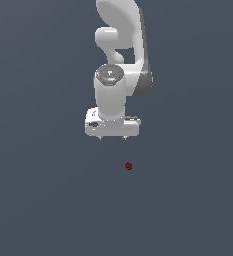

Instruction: Pick up the object and move it to a goal position.

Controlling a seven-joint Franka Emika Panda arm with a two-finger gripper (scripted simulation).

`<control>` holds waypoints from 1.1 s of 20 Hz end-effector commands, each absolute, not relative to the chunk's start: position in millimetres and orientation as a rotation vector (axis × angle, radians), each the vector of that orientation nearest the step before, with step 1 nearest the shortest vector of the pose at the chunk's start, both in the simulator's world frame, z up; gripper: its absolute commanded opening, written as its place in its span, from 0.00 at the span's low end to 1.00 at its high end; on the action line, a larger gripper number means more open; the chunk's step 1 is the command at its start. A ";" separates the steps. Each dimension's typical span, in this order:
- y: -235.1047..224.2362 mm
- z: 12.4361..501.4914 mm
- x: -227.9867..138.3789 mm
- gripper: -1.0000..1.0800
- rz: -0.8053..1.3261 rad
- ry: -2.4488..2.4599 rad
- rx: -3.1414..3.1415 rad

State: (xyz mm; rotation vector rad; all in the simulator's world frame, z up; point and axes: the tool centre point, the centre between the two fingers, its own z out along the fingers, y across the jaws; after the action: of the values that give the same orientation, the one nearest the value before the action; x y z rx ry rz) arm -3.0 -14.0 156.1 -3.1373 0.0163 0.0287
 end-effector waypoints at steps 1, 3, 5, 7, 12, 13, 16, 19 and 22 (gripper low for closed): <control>-14.0 156.1 -3.0 0.96 0.029 0.016 -3.137; -13.4 156.1 -2.8 0.96 0.029 0.010 -3.138; -11.7 156.1 -2.1 0.96 0.029 -0.010 -3.140; -8.8 156.1 -1.1 0.96 0.029 -0.042 -3.143; -4.4 156.2 0.5 0.96 0.029 -0.091 -3.146; -4.3 156.2 0.5 0.96 0.029 -0.091 -3.146; -4.7 156.0 0.4 0.96 0.029 -0.089 -3.146; -3.9 154.9 1.5 0.96 0.029 -0.111 -3.146; -2.1 152.5 3.7 0.96 0.029 -0.156 -3.145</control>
State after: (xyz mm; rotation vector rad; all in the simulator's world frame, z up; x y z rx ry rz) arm 2.8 -3.1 153.8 -3.1458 -0.1343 0.0282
